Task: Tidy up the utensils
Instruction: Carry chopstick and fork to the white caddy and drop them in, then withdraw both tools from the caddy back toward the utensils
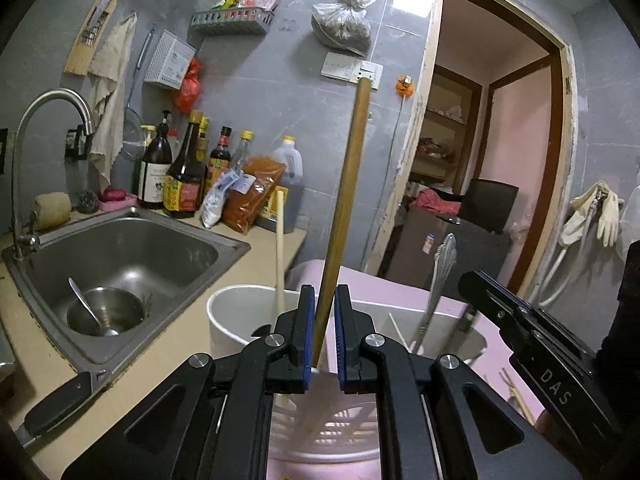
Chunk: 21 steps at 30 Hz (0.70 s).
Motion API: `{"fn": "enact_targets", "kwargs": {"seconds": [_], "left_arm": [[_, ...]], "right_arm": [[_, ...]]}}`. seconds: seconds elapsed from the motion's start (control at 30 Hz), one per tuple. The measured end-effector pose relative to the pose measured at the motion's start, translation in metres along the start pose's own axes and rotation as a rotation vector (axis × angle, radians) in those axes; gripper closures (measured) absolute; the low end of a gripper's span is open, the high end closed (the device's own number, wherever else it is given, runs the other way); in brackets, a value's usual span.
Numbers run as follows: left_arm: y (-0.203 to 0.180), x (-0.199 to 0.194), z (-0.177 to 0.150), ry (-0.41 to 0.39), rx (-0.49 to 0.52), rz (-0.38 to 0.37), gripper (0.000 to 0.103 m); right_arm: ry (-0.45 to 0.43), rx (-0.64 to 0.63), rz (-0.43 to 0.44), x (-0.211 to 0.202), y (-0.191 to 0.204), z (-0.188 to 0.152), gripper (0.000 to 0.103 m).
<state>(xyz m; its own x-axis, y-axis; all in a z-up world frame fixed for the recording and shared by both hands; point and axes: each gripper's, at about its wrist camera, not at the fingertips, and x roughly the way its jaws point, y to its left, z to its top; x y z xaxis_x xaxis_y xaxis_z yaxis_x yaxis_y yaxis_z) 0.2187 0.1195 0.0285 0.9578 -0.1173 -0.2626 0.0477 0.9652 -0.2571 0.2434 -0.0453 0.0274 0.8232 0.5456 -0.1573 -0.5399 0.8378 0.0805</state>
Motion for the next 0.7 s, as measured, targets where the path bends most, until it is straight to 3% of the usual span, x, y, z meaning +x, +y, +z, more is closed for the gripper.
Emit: {"fn": "enact_targets", "kwargs": {"seconds": [0.1,0.23,0.37,0.43,0.6,0.7], "left_arm": [[-0.002,-0.008,0.002,-0.002,-0.007,-0.013,0.094],[-0.008,-0.019,0.007,-0.017,-0.018,-0.033,0.077],[-0.022,-0.028,0.011,-0.025,-0.003,-0.051,0.072],[-0.029,-0.03,0.013,-0.029,0.009,-0.056,0.064],[-0.05,-0.037,0.016,-0.04,0.031,-0.086,0.052],[-0.061,-0.039,0.016,-0.043,0.048,-0.105,0.041]], "right_arm": [[-0.006,0.006,-0.005,-0.006,-0.002,0.002,0.094],[-0.023,0.018,-0.034,-0.024,-0.009,0.006,0.081],[-0.038,0.022,-0.08,-0.045,-0.02,0.013,0.074],[-0.057,0.027,-0.106,-0.058,-0.027,0.016,0.061],[-0.098,0.01,-0.178,-0.089,-0.04,0.022,0.049],[-0.118,0.006,-0.22,-0.109,-0.048,0.025,0.025]]}}
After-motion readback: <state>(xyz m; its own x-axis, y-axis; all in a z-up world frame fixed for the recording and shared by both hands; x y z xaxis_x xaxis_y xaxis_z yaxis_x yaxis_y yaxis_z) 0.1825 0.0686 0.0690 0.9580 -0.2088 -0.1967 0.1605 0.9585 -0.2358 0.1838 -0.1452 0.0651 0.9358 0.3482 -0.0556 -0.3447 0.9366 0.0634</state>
